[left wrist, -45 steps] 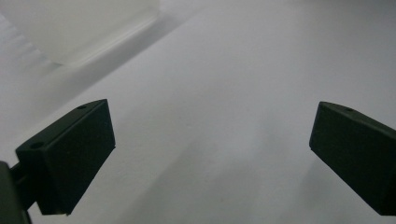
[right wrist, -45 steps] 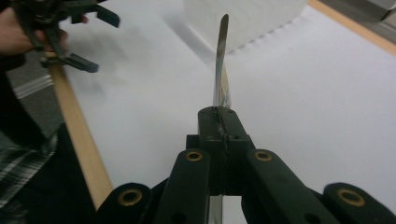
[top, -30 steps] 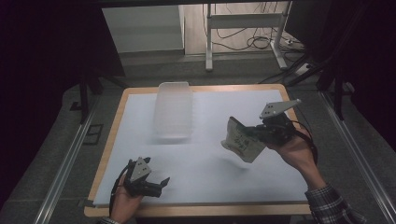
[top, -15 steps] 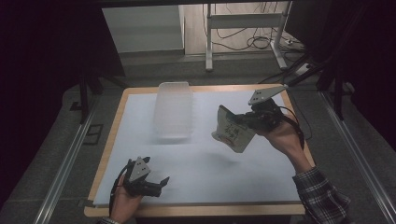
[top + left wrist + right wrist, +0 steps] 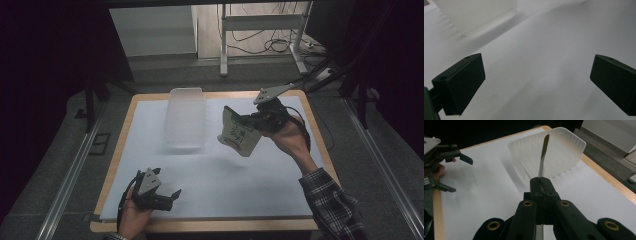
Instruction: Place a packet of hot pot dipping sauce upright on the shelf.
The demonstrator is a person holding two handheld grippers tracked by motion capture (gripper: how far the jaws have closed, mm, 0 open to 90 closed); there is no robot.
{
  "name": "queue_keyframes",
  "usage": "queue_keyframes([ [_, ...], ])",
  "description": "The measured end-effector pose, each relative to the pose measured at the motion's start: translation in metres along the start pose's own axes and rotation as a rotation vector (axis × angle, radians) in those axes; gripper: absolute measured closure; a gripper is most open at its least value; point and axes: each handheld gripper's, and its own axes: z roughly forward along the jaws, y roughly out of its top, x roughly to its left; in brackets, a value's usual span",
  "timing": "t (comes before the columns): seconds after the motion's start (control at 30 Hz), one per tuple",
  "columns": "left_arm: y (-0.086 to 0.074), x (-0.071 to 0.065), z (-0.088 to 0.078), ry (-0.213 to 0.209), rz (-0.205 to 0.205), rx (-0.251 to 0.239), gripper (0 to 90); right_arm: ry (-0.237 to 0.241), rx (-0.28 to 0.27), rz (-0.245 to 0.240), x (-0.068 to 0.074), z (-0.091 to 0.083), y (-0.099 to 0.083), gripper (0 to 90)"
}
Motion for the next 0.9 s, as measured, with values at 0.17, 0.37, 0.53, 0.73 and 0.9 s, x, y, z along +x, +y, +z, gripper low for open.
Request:
queue_keyframes([
  [0.17, 0.0, 0.0, 0.0, 0.0, -0.001, 0.0, 0.0, 0.006, -0.003, 0.002, -0.003, 0.009, 0.004, 89.4],
  [0.37, 0.0, 0.0, 0.0, -0.001, -0.001, 0.0, 0.0, 0.009, -0.005, -0.003, -0.006, 0.018, 0.011, 89.4],
  [0.53, 0.0, 0.0, 0.0, -0.001, -0.002, -0.002, 0.0, 0.015, -0.013, -0.009, -0.007, 0.025, 0.019, 89.4],
  [0.73, 0.0, 0.0, 0.0, -0.002, -0.004, -0.003, 0.0, 0.023, -0.015, -0.012, -0.007, 0.032, 0.028, 89.4],
  [0.9, -0.001, 0.001, 0.0, -0.003, -0.014, -0.006, 0.0, 0.032, -0.011, -0.015, -0.006, 0.039, 0.034, 89.4],
])
